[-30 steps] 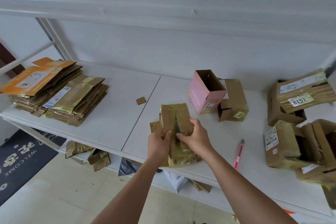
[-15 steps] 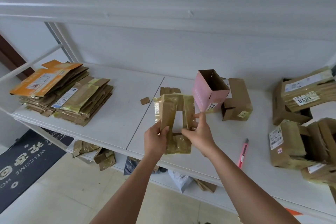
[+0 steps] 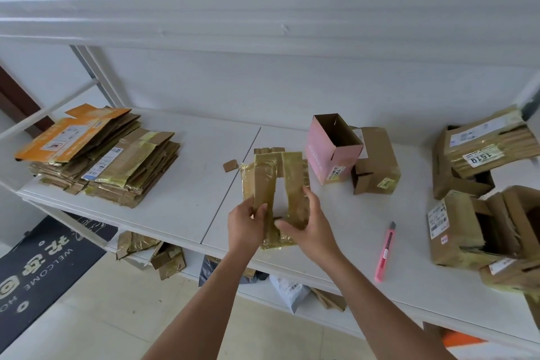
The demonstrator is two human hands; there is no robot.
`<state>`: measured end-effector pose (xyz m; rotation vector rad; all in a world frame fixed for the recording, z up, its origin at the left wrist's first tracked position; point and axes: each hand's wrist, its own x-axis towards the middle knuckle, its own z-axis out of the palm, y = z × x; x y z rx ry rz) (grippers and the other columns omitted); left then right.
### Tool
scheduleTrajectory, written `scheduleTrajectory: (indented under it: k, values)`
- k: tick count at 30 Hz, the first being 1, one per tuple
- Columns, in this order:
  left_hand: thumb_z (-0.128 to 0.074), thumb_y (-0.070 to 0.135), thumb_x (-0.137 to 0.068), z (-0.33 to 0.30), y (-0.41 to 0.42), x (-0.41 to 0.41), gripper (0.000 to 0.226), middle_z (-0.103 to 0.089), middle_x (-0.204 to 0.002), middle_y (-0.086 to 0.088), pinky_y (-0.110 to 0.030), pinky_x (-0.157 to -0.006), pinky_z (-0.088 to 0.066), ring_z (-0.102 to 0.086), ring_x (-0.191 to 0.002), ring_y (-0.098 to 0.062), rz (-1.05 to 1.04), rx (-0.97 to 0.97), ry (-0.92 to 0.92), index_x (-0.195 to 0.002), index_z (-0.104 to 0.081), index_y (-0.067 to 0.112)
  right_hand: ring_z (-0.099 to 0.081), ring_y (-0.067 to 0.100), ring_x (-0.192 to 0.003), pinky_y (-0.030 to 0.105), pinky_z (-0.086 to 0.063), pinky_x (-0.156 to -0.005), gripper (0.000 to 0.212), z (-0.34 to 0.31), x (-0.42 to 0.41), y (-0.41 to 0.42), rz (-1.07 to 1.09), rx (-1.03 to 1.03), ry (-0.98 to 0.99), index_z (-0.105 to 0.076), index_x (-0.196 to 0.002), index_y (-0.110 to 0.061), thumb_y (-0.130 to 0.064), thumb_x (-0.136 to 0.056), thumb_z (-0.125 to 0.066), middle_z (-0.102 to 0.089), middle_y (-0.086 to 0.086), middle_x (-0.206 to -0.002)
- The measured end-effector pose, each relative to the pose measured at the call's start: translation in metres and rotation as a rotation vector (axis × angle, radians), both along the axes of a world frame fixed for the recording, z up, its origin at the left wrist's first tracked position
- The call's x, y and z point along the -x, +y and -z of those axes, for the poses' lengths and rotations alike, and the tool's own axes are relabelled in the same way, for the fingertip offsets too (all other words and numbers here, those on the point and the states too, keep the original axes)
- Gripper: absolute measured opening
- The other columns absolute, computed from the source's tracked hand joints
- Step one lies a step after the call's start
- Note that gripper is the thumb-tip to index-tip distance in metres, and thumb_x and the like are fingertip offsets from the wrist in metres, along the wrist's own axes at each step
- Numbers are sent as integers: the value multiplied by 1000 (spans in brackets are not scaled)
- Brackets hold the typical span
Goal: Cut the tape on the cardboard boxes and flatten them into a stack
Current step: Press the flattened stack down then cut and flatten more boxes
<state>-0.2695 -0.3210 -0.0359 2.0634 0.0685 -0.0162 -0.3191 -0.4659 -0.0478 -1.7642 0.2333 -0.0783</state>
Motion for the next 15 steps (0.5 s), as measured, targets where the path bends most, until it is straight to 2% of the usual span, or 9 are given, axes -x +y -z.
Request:
scheduleTrajectory:
  k: [2,4,6,8,10,13,15]
  values:
    - [-59,18,-97,-1,-3,-1,12,-70,-72,-1,-36,-63,-57,-66,-68,-22,-8,-15,1,-99,-71,18,-60,-9,-102,10,-49,-83,85,12,3,6,46,101,-40,-35,-139,-25,-21,-72,-87,-60,-20,-112]
    - [-60,20,-97,-2,-4,-1,14,-69,-72,2,-27,-58,-51,-65,-67,-17,-9,-27,1,-104,-71,17,-60,4,-105,25,-54,-87,86,21,7,12,102,203,-30,-35,-144,-24,-30,-73,-84,-62,-12,-113]
    - [-60,28,-97,-1,-2,1,20,-71,-80,5,-24,-61,-50,-66,-73,-13,20,-32,16,-114,-69,21,-57,11,-108,34,-53,-89,82,23,9,16,137,287,-29,-33,-148,-24,-31,-79,-78,-60,-6,-119]
    - [-58,39,-96,4,1,2,31,-72,-94,10,-29,-73,-54,-67,-87,-10,113,-76,63,-125,-62,29,-56,15,-111,36,-52,-90,80,22,8,17,151,317,-26,-32,-149,-22,-31,-83,-76,-59,-2,-122]
    - [-54,47,-96,12,5,4,39,-69,-101,18,-38,-84,-56,-67,-93,-9,224,-100,143,-133,-50,38,-55,20,-117,39,-51,-92,82,19,5,17,153,336,0,-30,-151,-21,-41,-85,-73,-58,2,-127]
    - [-48,54,-94,17,10,7,42,-69,-96,17,-48,-87,-56,-68,-95,-22,244,-24,260,-135,-40,51,-46,22,-131,42,-47,-100,98,15,3,20,103,367,74,-21,-156,-19,-58,-81,-70,-50,4,-141]
    - [-48,53,-93,18,12,6,40,-71,-95,12,-50,-87,-55,-69,-91,-21,225,10,265,-132,-43,51,-44,21,-136,42,-45,-103,104,15,1,21,79,370,77,-20,-156,-17,-58,-77,-73,-47,1,-147]
